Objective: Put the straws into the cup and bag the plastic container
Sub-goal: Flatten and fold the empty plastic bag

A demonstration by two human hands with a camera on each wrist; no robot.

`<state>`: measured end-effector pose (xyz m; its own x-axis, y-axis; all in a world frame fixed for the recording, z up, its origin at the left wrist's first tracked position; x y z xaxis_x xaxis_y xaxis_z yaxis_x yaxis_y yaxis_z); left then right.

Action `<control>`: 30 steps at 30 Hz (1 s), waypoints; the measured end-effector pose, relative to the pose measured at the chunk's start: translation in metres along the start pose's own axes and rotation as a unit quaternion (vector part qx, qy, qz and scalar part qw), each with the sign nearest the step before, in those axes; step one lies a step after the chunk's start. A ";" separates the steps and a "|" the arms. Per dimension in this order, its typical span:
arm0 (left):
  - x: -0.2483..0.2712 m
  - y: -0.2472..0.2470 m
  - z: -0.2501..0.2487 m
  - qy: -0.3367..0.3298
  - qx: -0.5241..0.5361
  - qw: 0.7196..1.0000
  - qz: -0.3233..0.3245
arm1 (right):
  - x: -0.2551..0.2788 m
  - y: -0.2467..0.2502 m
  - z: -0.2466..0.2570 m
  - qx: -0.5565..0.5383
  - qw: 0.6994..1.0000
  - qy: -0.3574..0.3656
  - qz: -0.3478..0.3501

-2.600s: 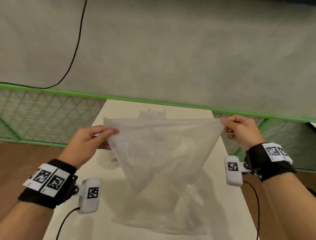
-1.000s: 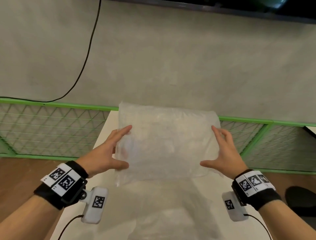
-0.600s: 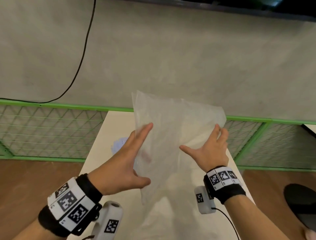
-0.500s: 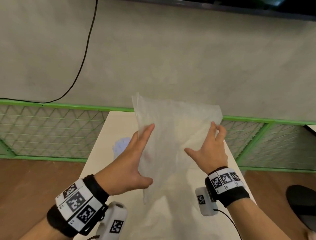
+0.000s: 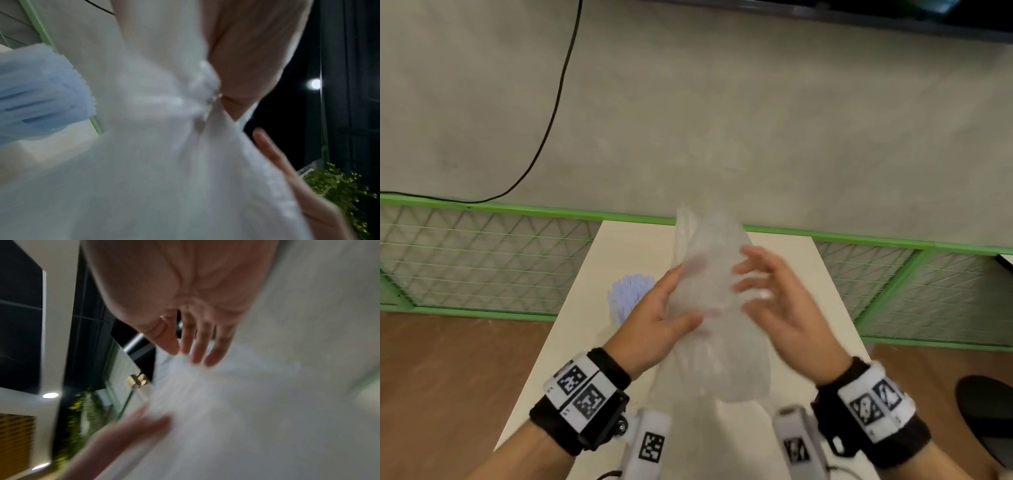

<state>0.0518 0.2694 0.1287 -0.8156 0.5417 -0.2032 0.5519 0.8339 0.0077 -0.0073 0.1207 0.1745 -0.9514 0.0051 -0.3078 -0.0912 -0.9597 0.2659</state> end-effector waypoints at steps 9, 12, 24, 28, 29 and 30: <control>0.007 0.013 -0.009 -0.022 0.027 0.998 0.049 | -0.043 0.041 -0.048 -0.101 0.968 -0.208 0.100; 0.010 0.019 -0.010 -0.015 0.054 0.997 0.056 | -0.049 0.046 -0.051 -0.106 0.973 -0.193 0.076; 0.009 0.018 0.009 0.018 0.166 0.986 -0.006 | -0.004 0.006 -0.084 -0.275 0.916 -0.284 0.062; 0.007 0.021 0.016 0.082 0.044 0.995 0.032 | -0.002 0.015 -0.074 -0.211 0.939 -0.265 0.063; 0.006 0.023 0.017 0.096 0.012 0.994 0.043 | -0.003 0.019 -0.070 -0.201 0.943 -0.259 0.061; 0.005 0.026 0.017 0.104 -0.004 0.993 0.051 | -0.004 0.024 -0.069 -0.189 0.947 -0.251 0.060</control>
<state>0.0651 0.2916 0.1112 -0.7746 0.6324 0.0059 0.6324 0.7743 0.0249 0.0146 0.0787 0.1193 -0.9769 -0.0678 0.2025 0.0473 -0.9934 -0.1046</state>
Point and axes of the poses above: each hand's wrist, its own x-axis away from the middle knuckle, its own y-axis out of the back of the hand, z = x × y, the point moved 8 cm from there along -x, towards the middle knuckle, and after that the axes turned 6 degrees about -y, right-handed, at the moved point
